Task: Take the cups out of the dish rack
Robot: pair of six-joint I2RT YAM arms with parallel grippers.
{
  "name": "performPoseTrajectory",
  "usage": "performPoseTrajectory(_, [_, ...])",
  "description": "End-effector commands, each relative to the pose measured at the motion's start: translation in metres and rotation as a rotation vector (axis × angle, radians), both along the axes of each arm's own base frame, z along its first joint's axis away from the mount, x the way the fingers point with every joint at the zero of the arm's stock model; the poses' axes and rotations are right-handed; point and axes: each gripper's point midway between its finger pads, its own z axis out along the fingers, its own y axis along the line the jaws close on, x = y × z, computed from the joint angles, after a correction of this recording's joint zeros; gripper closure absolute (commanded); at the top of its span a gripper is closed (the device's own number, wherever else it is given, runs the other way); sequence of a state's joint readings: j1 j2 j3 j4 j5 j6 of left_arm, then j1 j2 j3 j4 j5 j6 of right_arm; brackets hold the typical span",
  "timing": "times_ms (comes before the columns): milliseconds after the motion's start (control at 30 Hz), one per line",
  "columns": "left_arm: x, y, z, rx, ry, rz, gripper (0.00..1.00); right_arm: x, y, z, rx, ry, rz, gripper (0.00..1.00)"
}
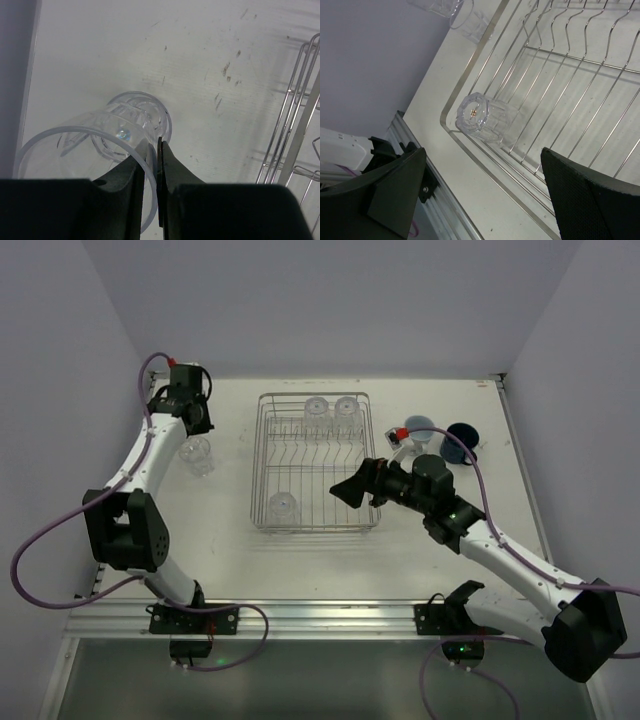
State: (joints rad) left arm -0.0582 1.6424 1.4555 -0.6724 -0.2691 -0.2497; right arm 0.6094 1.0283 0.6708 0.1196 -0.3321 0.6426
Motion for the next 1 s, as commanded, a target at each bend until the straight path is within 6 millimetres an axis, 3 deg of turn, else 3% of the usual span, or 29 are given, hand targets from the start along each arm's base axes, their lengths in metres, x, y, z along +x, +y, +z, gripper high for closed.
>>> performPoseTrajectory(0, [0.007,0.004,-0.001,0.009,-0.017,-0.005,1.00,0.003,0.004,0.018,0.014,-0.048,0.018,0.01])
performPoseTrajectory(500, [0.011,-0.002,-0.036,-0.020,0.059,-0.021,1.00,0.007,0.009,0.010,-0.002,-0.028,0.033,0.01])
performPoseTrajectory(767, [0.009,-0.001,-0.049,-0.018,0.089,-0.015,0.83,0.006,0.013,0.003,-0.018,-0.011,0.063,0.01])
performPoseTrajectory(967, [0.011,0.001,-0.034,-0.012,0.050,-0.003,0.64,0.007,0.016,0.002,-0.023,-0.011,0.077,0.01])
